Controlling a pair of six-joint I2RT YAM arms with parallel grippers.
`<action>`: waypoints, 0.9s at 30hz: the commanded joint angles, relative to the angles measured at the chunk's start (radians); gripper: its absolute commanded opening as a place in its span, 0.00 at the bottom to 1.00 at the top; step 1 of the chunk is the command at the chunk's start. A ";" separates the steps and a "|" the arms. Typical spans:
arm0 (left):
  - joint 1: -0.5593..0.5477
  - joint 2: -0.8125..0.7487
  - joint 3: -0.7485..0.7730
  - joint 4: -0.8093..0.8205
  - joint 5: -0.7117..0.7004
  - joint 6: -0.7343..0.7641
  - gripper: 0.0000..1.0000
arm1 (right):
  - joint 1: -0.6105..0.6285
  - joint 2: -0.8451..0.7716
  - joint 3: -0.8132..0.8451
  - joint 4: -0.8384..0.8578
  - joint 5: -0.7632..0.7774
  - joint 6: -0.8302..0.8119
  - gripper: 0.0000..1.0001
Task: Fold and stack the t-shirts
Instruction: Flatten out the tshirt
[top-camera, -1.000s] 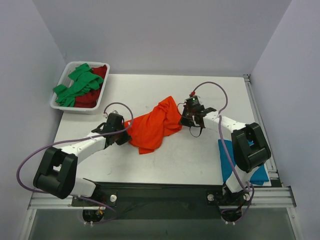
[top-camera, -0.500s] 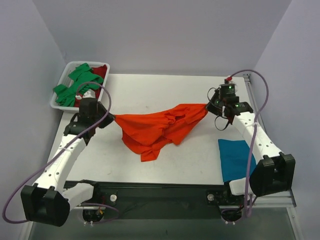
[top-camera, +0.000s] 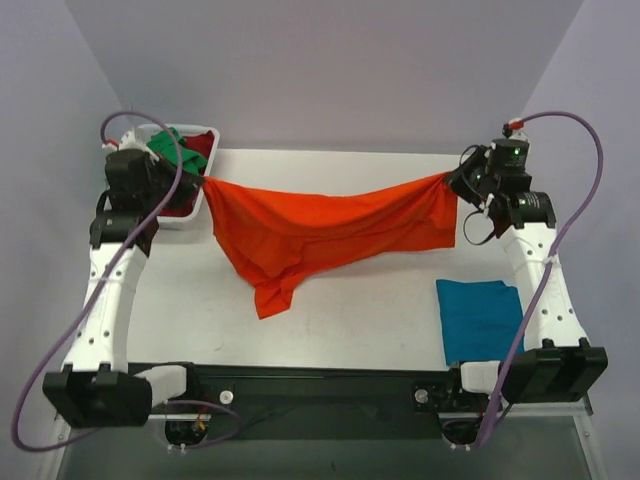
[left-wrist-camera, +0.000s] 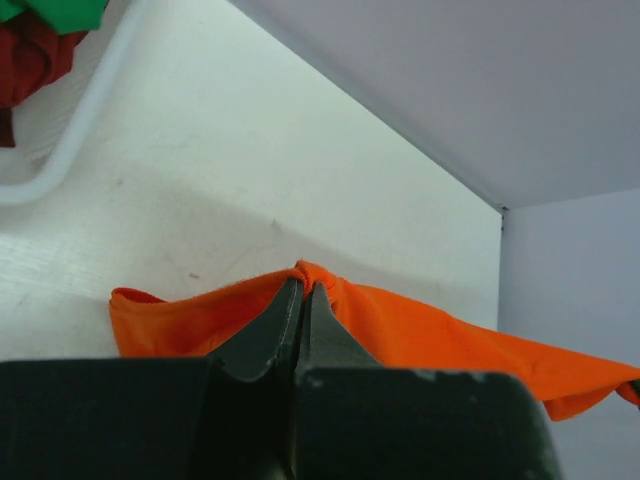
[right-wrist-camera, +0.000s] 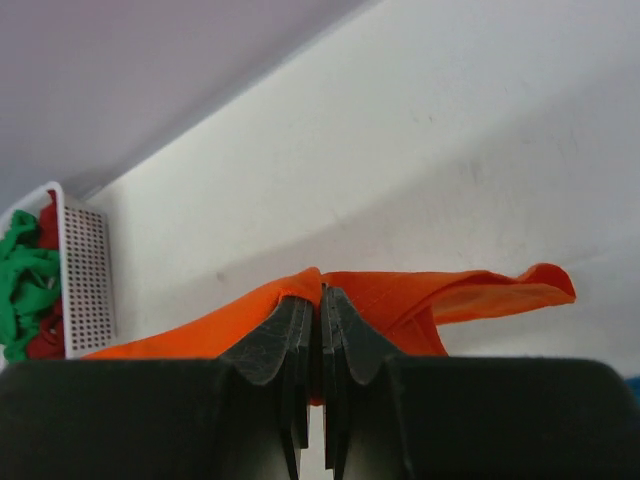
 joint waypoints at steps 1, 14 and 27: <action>0.043 0.152 0.186 0.166 0.106 -0.064 0.00 | -0.042 0.068 0.124 0.077 -0.066 0.053 0.00; 0.158 0.256 0.572 -0.076 0.319 -0.051 0.00 | -0.175 0.055 0.259 -0.010 -0.227 0.063 0.02; 0.089 0.264 -0.129 0.219 0.295 -0.059 0.62 | -0.103 0.268 -0.130 0.031 -0.174 -0.014 0.80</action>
